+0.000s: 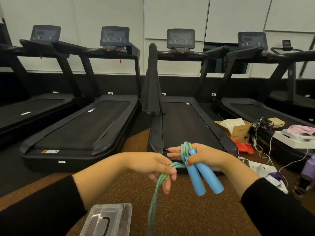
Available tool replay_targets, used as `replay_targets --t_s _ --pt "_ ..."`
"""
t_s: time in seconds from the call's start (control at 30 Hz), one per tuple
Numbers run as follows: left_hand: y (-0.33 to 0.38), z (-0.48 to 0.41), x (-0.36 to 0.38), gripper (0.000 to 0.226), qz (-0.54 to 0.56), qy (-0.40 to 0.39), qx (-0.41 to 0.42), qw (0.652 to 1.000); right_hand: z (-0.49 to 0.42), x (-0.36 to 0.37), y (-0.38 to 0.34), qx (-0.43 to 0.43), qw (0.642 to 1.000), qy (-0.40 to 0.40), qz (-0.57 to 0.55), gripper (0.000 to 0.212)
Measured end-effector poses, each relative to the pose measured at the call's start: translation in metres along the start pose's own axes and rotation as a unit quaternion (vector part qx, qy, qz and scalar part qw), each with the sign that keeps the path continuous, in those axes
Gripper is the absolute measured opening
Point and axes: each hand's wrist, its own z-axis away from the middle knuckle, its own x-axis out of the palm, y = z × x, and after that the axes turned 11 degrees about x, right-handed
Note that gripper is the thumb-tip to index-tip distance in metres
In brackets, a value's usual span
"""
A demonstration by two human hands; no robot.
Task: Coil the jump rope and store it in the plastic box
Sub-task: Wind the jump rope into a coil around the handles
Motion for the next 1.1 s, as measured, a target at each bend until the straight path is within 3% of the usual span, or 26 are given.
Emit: replay_targets --t_s 0.17,0.37,0.63,0.87,1.1 --pt "0.008 0.005 -0.006 0.017 0.046 0.012 0.009 0.999 -0.004 0.006 0.007 -0.002 0.998 0.019 0.053 0.061" --pt "0.013 0.003 -0.012 0.018 0.055 0.088 0.053 0.993 -0.005 0.014 0.011 0.003 0.994 0.054 0.092 0.023" --pt "0.029 0.006 -0.023 0.021 0.035 0.16 0.093 0.982 -0.009 0.02 0.018 -0.002 0.994 0.004 0.113 0.053" --pt "0.044 0.001 -0.033 0.022 0.022 0.191 0.122 0.974 -0.016 0.028 0.024 -0.015 0.996 0.029 0.088 0.046" --pt "0.058 -0.005 -0.05 0.023 -0.033 0.253 0.154 0.955 -0.012 0.035 0.016 -0.046 0.999 -0.018 0.009 0.05"
